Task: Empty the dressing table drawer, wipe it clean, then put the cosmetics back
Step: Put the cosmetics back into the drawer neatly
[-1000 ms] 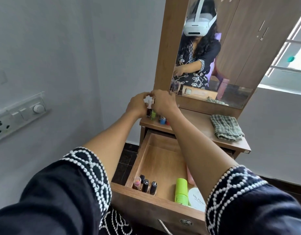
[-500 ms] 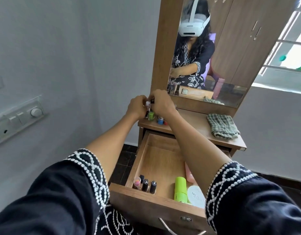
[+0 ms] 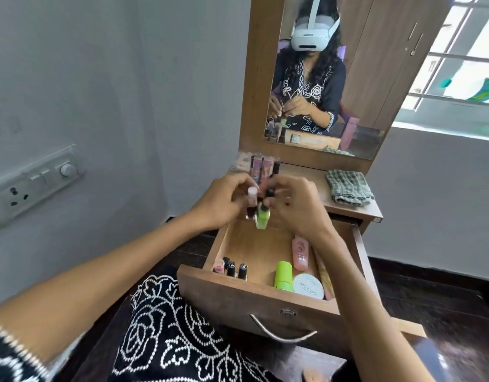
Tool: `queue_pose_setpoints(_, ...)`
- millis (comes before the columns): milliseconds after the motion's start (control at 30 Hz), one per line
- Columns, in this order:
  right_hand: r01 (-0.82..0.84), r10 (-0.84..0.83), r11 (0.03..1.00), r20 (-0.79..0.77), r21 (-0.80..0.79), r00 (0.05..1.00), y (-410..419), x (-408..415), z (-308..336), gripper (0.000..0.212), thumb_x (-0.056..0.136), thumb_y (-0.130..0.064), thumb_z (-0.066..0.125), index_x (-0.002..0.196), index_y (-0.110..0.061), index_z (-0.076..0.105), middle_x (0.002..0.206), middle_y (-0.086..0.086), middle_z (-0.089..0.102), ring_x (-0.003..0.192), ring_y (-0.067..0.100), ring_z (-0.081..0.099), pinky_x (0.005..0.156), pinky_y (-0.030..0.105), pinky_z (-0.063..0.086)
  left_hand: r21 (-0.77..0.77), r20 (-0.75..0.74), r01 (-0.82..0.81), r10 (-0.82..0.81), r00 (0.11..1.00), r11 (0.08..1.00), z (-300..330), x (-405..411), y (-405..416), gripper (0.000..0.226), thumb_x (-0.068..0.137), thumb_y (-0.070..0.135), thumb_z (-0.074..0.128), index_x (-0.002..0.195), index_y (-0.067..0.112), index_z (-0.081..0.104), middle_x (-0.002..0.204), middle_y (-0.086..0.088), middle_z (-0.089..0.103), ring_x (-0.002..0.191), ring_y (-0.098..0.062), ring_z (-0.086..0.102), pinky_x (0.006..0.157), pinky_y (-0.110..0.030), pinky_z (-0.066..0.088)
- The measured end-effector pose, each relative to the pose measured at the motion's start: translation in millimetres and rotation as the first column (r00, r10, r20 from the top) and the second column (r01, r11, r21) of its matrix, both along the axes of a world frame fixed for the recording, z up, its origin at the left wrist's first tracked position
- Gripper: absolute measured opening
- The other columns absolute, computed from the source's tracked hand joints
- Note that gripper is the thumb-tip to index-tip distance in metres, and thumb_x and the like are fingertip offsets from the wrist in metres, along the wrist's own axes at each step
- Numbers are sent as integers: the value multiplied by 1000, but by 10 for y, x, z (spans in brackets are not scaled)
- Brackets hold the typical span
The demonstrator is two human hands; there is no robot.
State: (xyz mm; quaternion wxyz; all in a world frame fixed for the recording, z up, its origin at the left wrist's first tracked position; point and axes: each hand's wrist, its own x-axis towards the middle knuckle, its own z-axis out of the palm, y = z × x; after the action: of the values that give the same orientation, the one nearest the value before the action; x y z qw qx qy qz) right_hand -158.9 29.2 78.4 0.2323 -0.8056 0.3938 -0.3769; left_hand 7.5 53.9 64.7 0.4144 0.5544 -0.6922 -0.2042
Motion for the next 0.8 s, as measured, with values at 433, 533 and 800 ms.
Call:
queue_pose_setpoints(433, 51, -57, 940, 8, 337, 998, 422, -307, -733, 33, 72, 7, 71, 77, -26, 69, 72, -8, 68, 68, 5, 66, 65, 16, 51, 161, 193, 103, -134, 972, 982, -665, -264, 448, 10, 87, 15, 63, 93, 22, 61, 92, 9, 68, 89, -3, 63, 80, -25, 51)
queue_pose_setpoints(533, 71, -61, 937, -39, 342, 997, 467, -304, -801, 28, 73, 0, 74, 82, -26, 70, 82, -7, 70, 78, 9, 68, 74, 23, 55, 184, 224, 102, -143, 964, 978, -752, -258, 491, 9, 88, 23, 62, 97, 24, 61, 94, 12, 66, 87, -1, 59, 70, -17, 41)
queue_pose_setpoints(800, 98, -85, 923, -52, 372, 995, 480, -297, -848, 24, 72, -5, 77, 85, -24, 68, 86, -6, 68, 79, 7, 66, 73, 22, 55, 302, 161, 66, -120, 980, 951, -777, -242, 439, 13, 84, 29, 68, 97, 25, 66, 99, 9, 68, 99, -3, 60, 77, -15, 41)
